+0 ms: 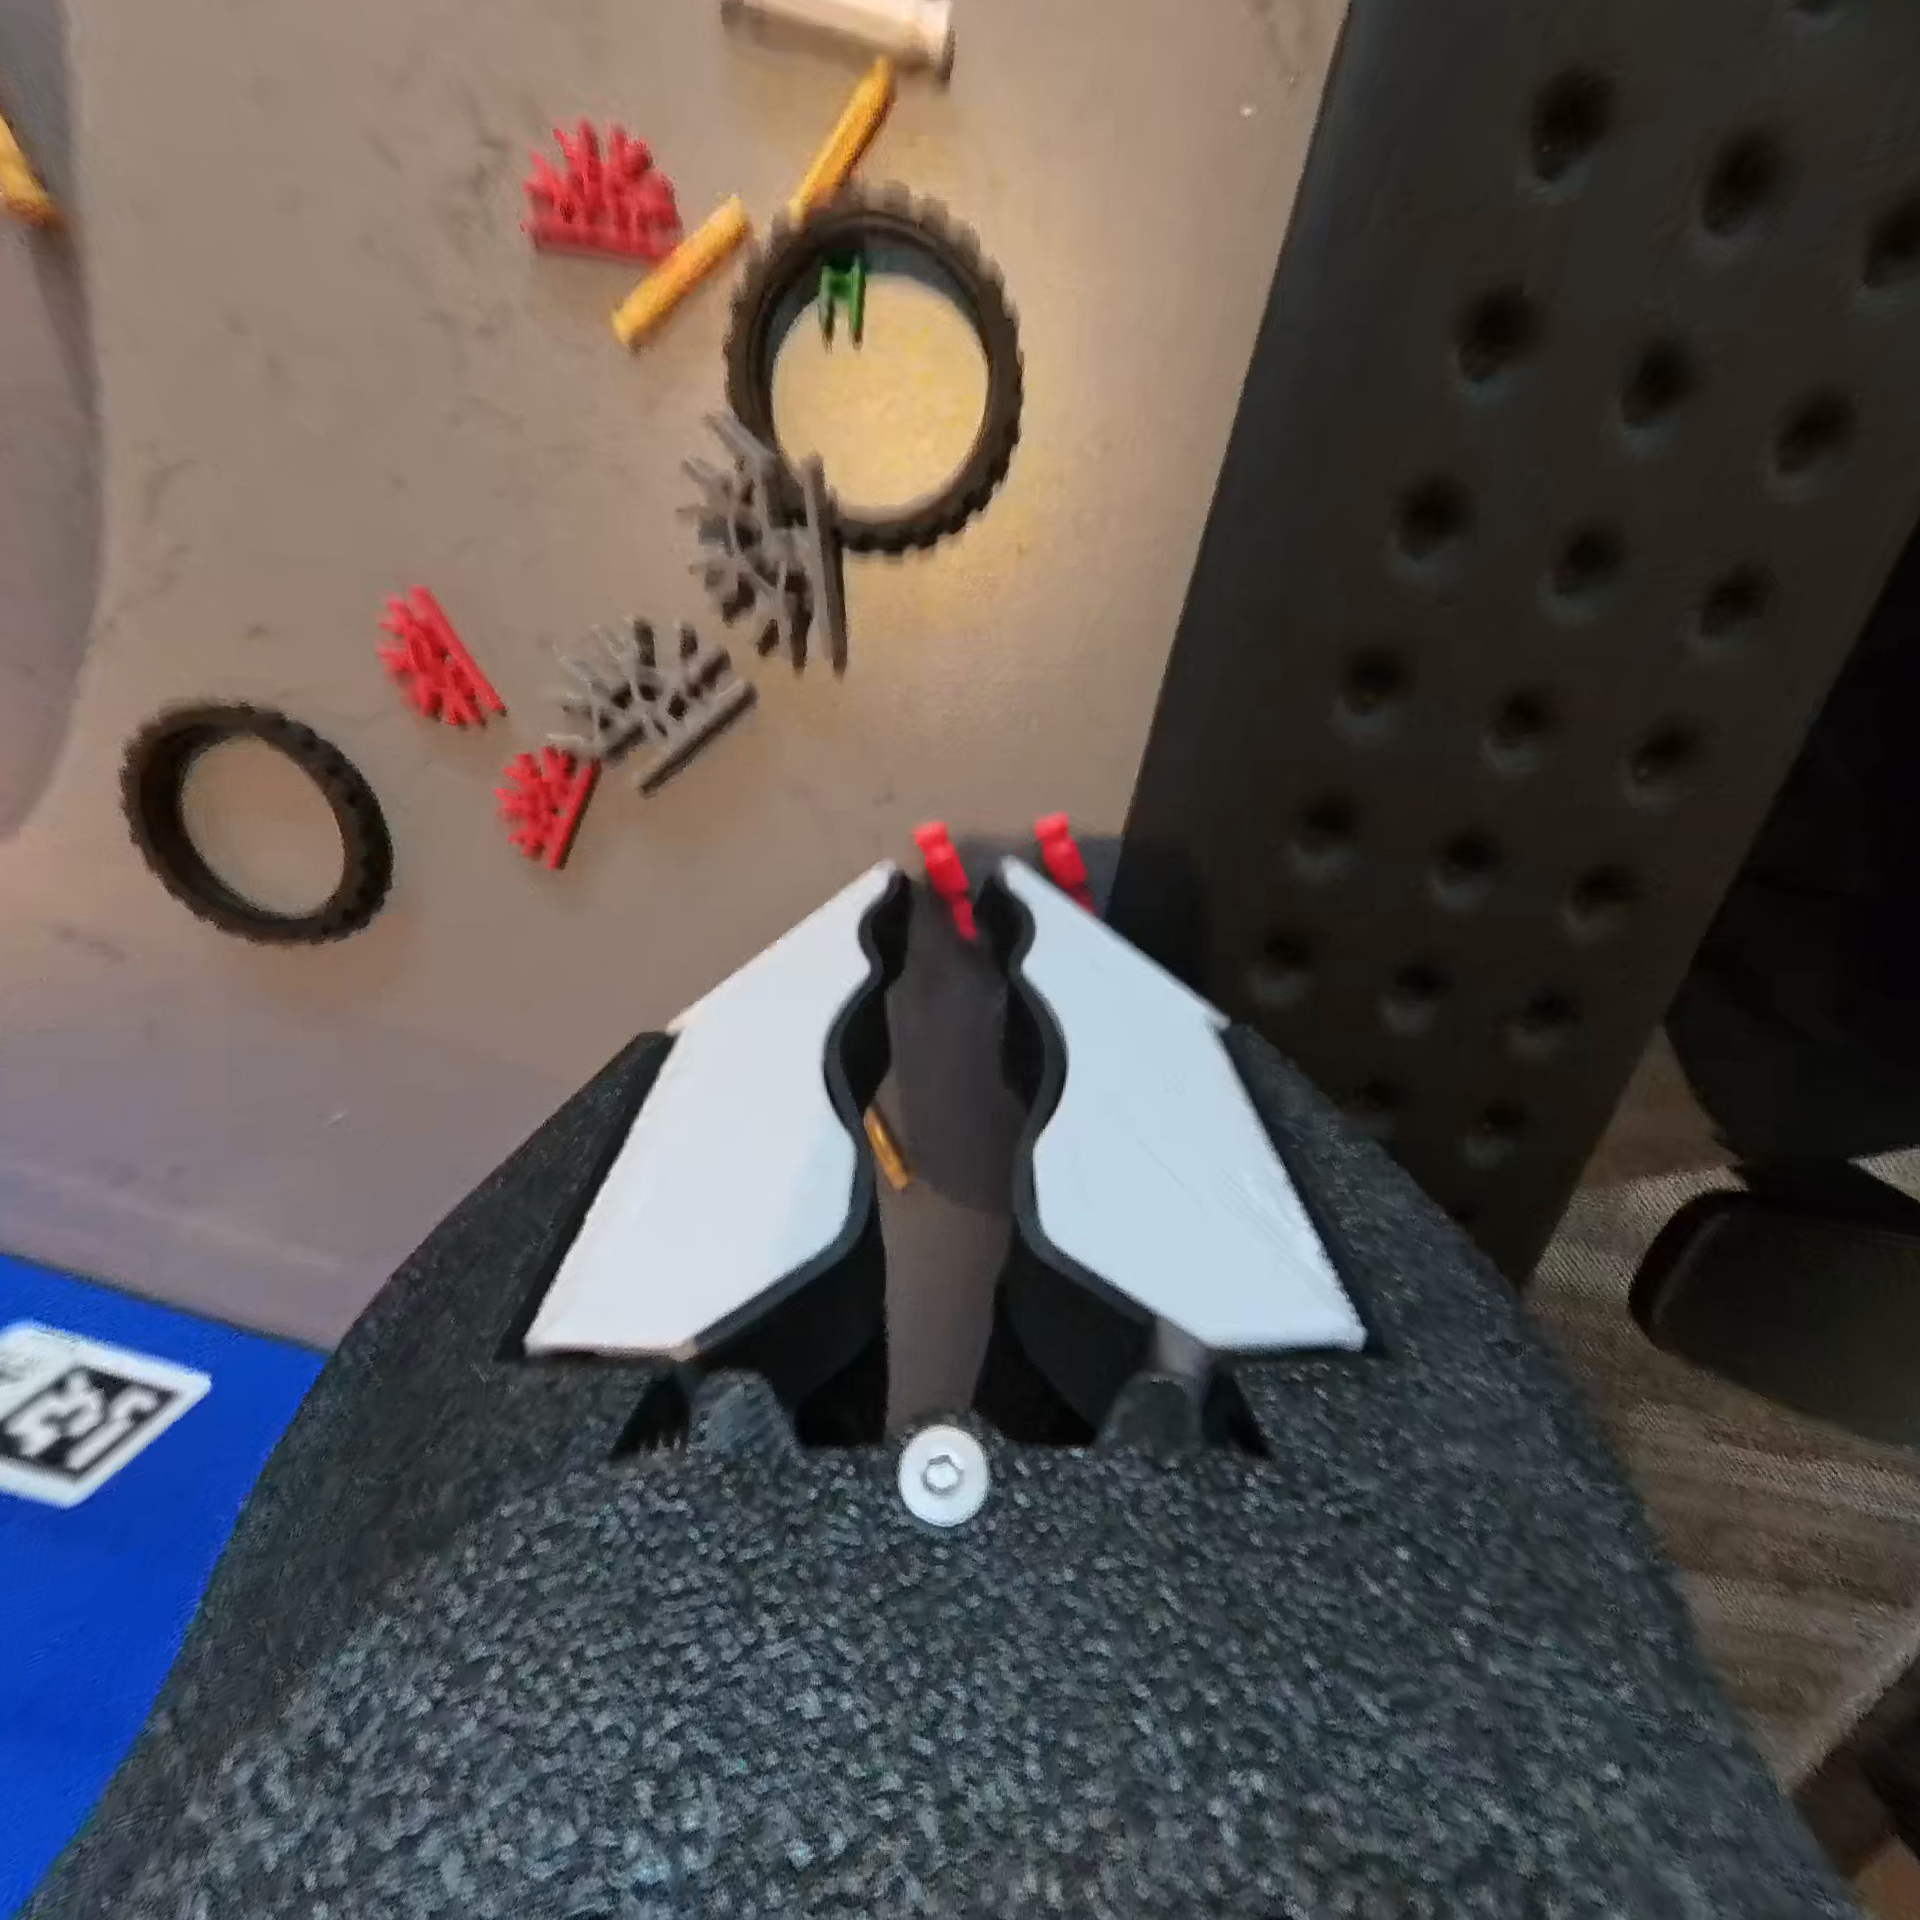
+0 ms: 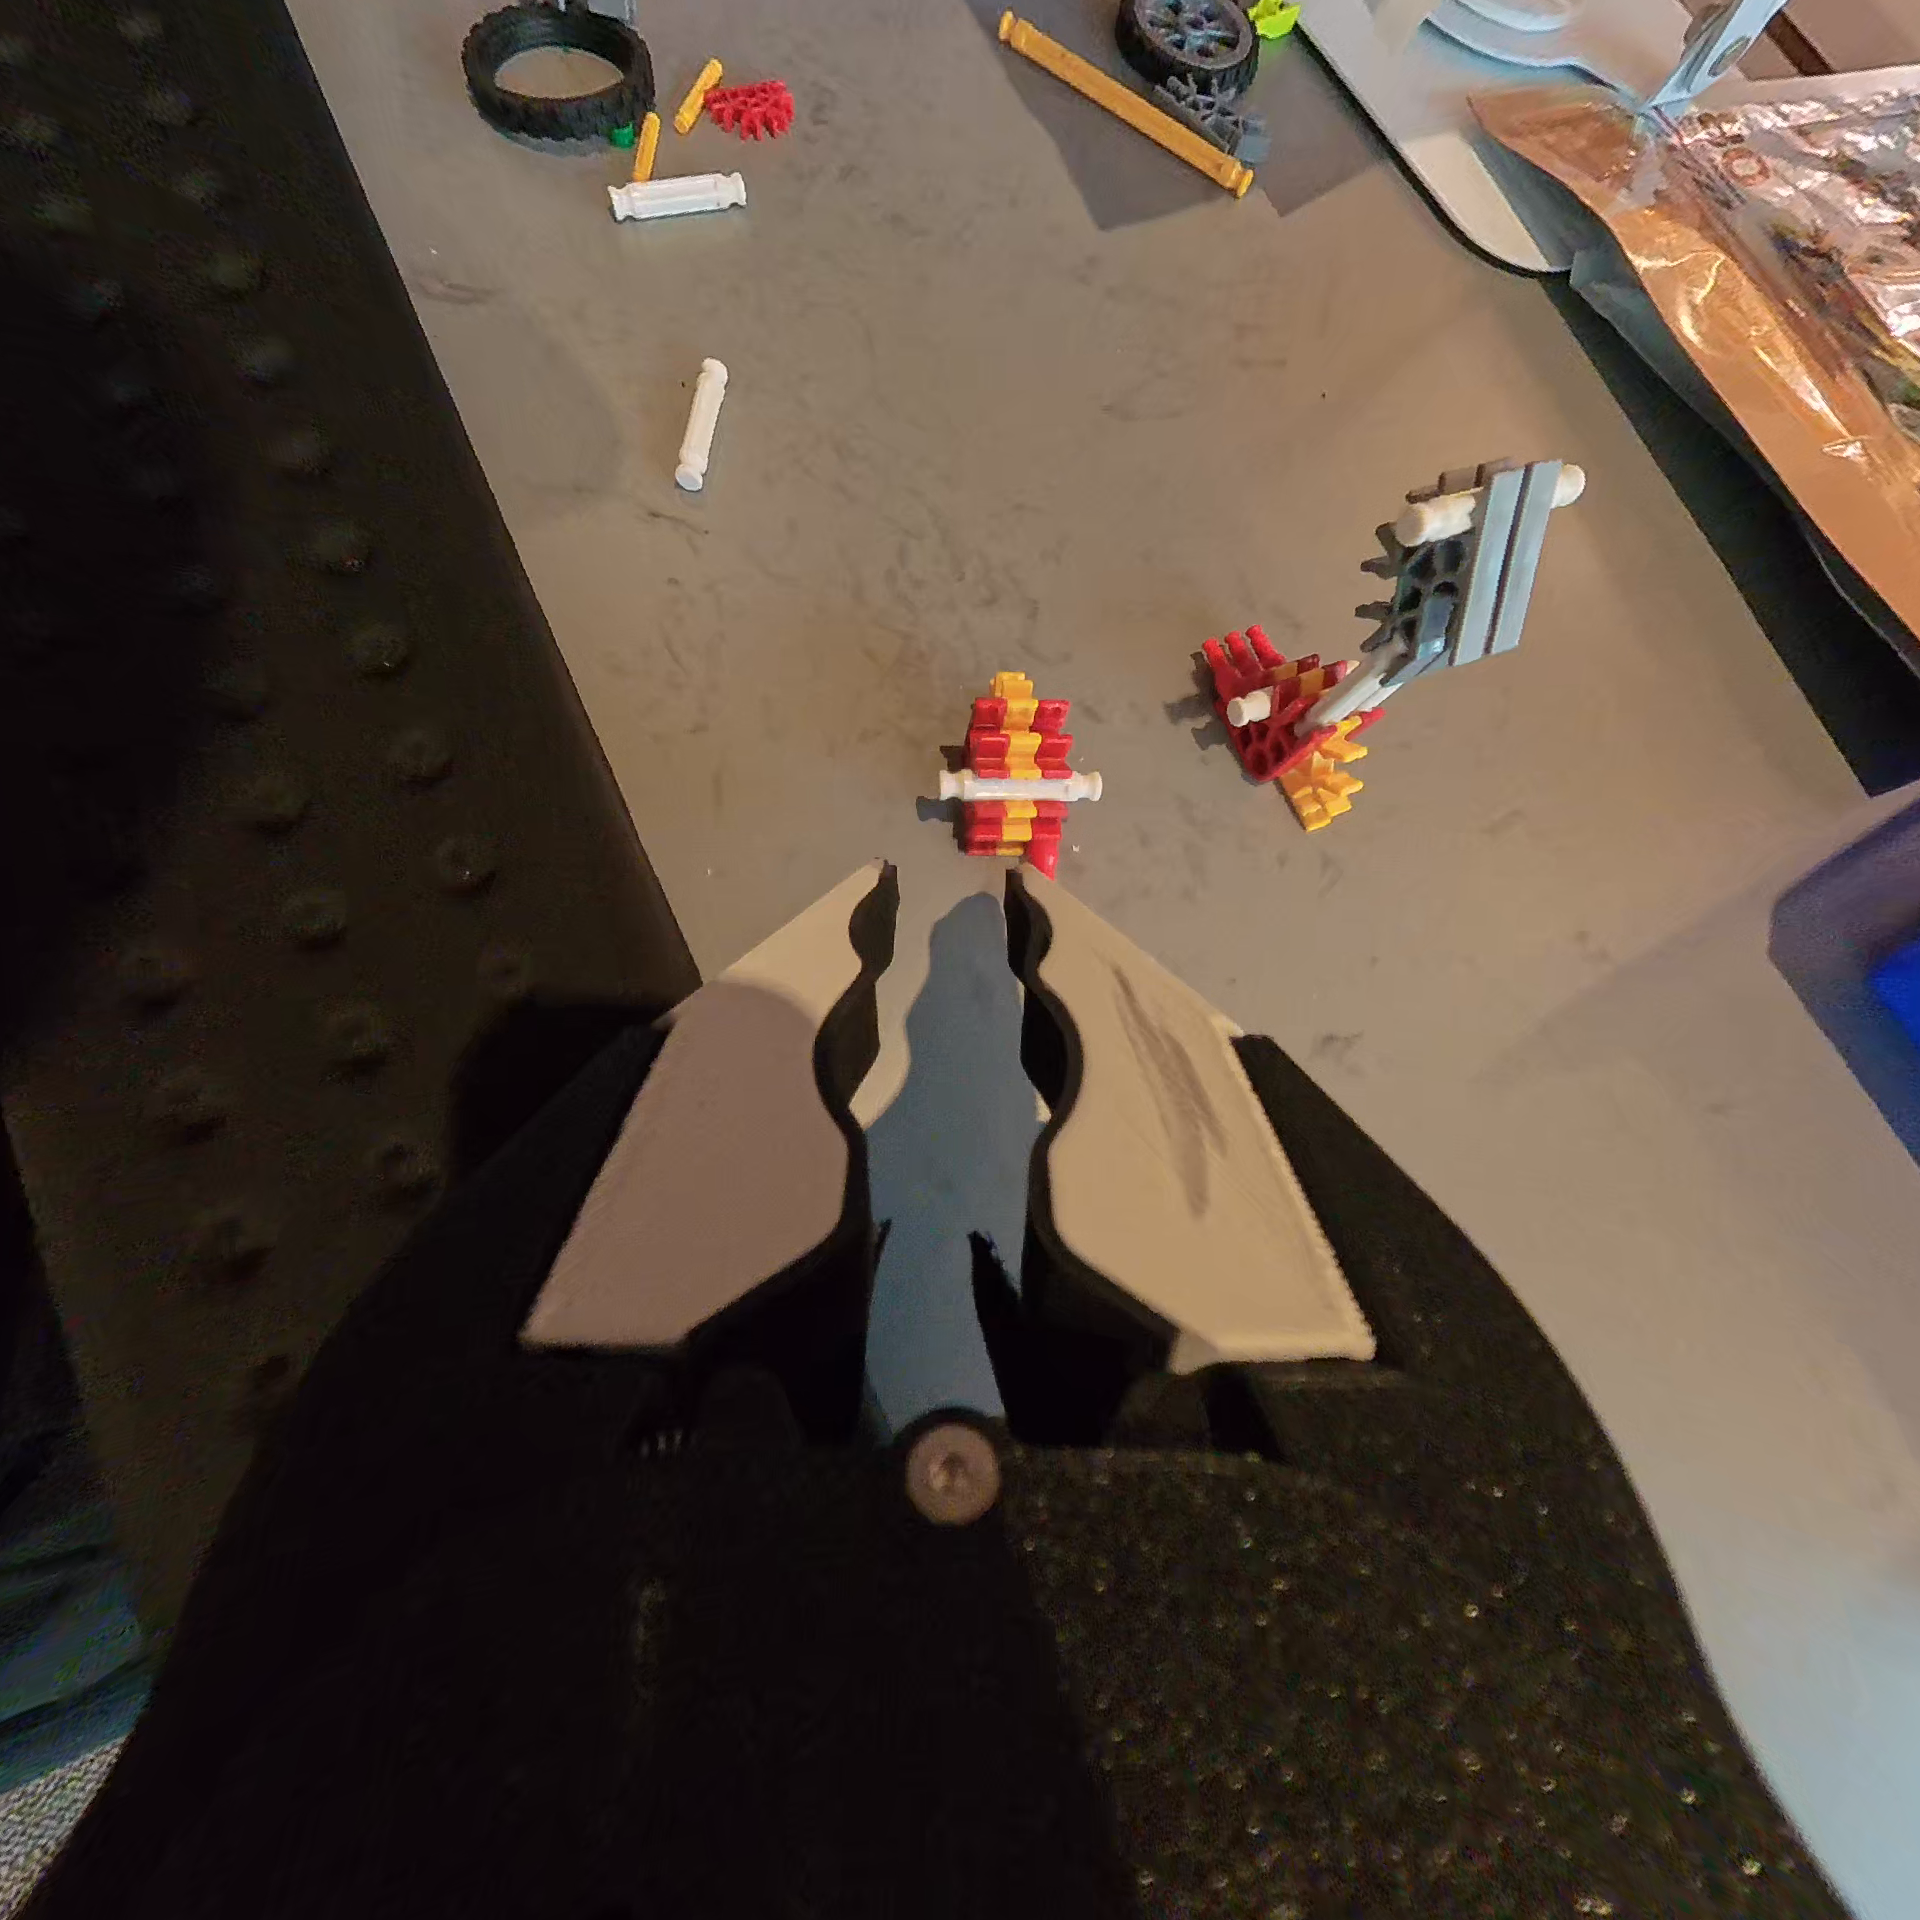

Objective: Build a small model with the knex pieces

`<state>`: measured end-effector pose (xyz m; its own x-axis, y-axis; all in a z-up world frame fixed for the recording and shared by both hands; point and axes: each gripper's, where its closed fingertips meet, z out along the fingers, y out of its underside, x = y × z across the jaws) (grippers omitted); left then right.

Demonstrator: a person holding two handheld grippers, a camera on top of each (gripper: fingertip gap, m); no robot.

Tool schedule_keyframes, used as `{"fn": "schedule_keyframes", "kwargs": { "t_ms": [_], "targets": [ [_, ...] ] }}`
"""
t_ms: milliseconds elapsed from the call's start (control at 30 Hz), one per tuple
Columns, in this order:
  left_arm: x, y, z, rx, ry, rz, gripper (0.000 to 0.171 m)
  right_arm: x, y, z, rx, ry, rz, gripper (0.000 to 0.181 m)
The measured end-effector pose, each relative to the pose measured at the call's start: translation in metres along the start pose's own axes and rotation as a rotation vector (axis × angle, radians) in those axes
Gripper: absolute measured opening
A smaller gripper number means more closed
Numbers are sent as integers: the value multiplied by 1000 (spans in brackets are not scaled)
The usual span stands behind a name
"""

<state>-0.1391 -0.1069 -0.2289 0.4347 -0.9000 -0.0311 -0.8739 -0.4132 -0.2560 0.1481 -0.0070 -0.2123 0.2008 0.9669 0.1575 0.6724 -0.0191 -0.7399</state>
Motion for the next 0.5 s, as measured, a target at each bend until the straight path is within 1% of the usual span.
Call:
{"fn": "schedule_keyframes", "kwargs": {
  "t_ms": [100,200,267,333,367,433,467,500],
  "targets": [
    [-3,-3,1,-2,-24,8,6,1,1,-1,5,5,3,20],
    [-5,-9,2,26,-52,17,6,3,2,-5,10,13,5,20],
    [-12,-20,2,65,-99,11,5,6,3,-8,11,30,9,19],
    [-16,-47,-1,152,-135,-7,6,6,2,-13,19,39,14,19],
    [-17,-67,-4,214,-153,-22,5,5,1,-15,21,41,14,19],
    [-2,-115,-4,351,-88,-32,6,3,0,-18,21,46,11,19],
    [5,-140,-2,402,-70,-25,6,1,1,-19,20,48,5,19],
    [14,-162,3,426,-46,3,6,1,1,-20,19,51,1,19]
  ]
}}
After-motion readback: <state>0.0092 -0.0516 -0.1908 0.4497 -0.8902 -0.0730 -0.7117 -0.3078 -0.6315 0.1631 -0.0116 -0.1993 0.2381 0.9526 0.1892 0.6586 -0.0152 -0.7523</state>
